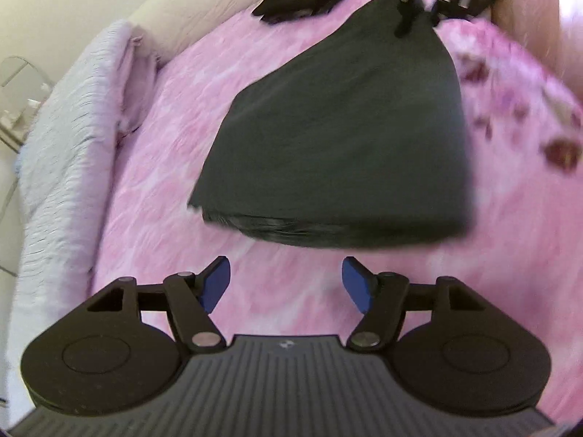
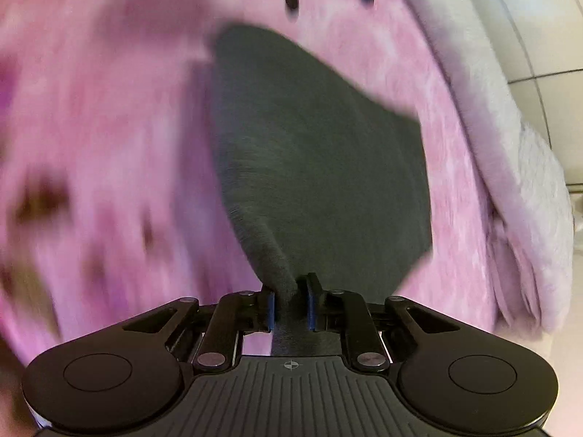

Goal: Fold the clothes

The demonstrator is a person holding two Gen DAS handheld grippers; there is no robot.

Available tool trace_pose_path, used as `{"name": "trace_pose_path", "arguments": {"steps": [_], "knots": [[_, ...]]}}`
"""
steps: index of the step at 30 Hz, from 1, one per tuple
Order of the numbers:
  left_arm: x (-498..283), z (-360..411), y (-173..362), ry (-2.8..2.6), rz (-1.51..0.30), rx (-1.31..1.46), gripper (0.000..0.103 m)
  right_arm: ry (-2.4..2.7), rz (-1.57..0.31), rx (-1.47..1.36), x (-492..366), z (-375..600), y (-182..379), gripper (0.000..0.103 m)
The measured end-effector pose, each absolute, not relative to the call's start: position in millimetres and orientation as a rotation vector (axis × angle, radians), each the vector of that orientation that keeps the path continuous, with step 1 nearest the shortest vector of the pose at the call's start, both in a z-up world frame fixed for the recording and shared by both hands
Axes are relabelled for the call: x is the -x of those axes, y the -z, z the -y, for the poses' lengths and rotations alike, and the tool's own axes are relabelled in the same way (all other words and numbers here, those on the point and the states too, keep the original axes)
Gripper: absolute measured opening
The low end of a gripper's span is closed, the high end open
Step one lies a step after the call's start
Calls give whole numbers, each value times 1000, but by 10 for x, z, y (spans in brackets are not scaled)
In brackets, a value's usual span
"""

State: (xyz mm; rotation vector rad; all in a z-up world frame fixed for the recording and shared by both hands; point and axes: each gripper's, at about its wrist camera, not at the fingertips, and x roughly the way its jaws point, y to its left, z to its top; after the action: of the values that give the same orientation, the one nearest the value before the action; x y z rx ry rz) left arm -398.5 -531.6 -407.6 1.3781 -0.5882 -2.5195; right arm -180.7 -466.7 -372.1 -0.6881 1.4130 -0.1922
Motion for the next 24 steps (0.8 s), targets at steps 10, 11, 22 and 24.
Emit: {"name": "trace_pose_path", "arguments": {"steps": [10,11,22,24], "knots": [[4881,5904,4045,2507,167,-1423,65,657,-1350,115,2886,5745,3562,22],[4982,6022,4058,2490,119,-1424,65,757,-1243,-111,2987,5868,3499,26],[5417,6941,4389,2306,-335,-1493,67,1179,-276,-1320,3847,6604,4179,58],[5380,6944,4400,2315,-356,-1493,67,1149,-198,-1404,3997,6685,4255,31]]}}
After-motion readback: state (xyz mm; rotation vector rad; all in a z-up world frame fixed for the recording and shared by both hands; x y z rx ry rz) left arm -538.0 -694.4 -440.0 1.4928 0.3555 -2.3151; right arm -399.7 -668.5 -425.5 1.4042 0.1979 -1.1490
